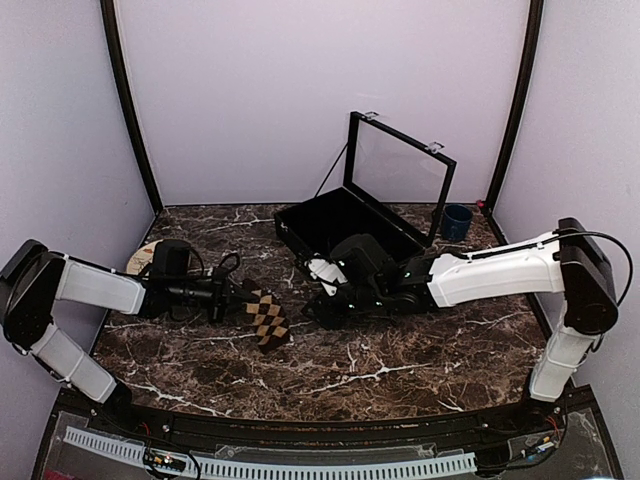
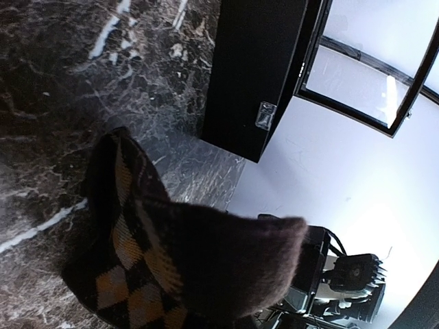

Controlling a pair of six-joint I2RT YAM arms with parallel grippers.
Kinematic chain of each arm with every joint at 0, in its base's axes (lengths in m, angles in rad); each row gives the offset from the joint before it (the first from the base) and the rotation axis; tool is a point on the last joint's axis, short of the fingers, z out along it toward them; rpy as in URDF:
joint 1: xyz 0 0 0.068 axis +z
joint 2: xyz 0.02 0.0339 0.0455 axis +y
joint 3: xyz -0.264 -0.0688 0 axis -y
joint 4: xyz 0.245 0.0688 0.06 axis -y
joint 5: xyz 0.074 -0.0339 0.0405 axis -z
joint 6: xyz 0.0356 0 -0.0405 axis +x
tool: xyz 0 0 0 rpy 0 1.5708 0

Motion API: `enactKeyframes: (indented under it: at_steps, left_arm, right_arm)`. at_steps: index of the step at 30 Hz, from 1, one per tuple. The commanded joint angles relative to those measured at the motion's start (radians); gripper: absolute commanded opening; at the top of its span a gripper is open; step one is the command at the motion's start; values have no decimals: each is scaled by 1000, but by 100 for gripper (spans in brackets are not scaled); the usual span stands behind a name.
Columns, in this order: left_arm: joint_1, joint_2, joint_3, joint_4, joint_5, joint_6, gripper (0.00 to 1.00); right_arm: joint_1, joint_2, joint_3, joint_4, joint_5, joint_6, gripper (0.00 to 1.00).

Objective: Roll the socks
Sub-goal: Place the sock at the center of the board.

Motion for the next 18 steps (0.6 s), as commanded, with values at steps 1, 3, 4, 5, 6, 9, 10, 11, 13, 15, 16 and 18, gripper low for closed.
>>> enactKeyframes:
  at_steps: [1, 3, 4, 5, 6, 9, 10, 11, 13, 15, 16, 18]
  left_arm:
    - [30, -16, 2, -171, -17, 139, 6]
    - [37, -4, -1, -209, -18, 178, 7]
    - [41, 1, -1, -229, -21, 198, 7]
    - [47, 5, -3, -246, -24, 213, 8]
    - [53, 7, -4, -259, -27, 227, 8]
    - [79, 6, -4, -314, -39, 281, 9]
    - [90, 4, -1, -337, -44, 301, 9]
    - [101, 0, 0, -365, -50, 320, 9]
    - [119, -2, 7, -411, -61, 362, 10]
    - [133, 0, 14, -449, -69, 404, 10]
    - [136, 1, 17, -468, -76, 423, 10]
    - [139, 4, 25, -516, -92, 467, 11]
  right_arm:
    - [6, 37, 58, 28, -34, -13, 51]
    - [7, 49, 64, 35, -39, -12, 52]
    - [7, 57, 69, 38, -39, -12, 52]
    - [7, 63, 71, 41, -41, -13, 52]
    - [6, 68, 73, 46, -43, -13, 52]
    - [8, 84, 78, 60, -51, -10, 52]
    - [9, 90, 81, 63, -54, -10, 52]
    - [9, 96, 84, 64, -55, -10, 52]
    - [10, 111, 92, 66, -56, -11, 52]
    - [10, 130, 103, 65, -63, -13, 52]
    - [11, 140, 109, 65, -68, -15, 53]
    - [12, 158, 116, 69, -74, -16, 54]
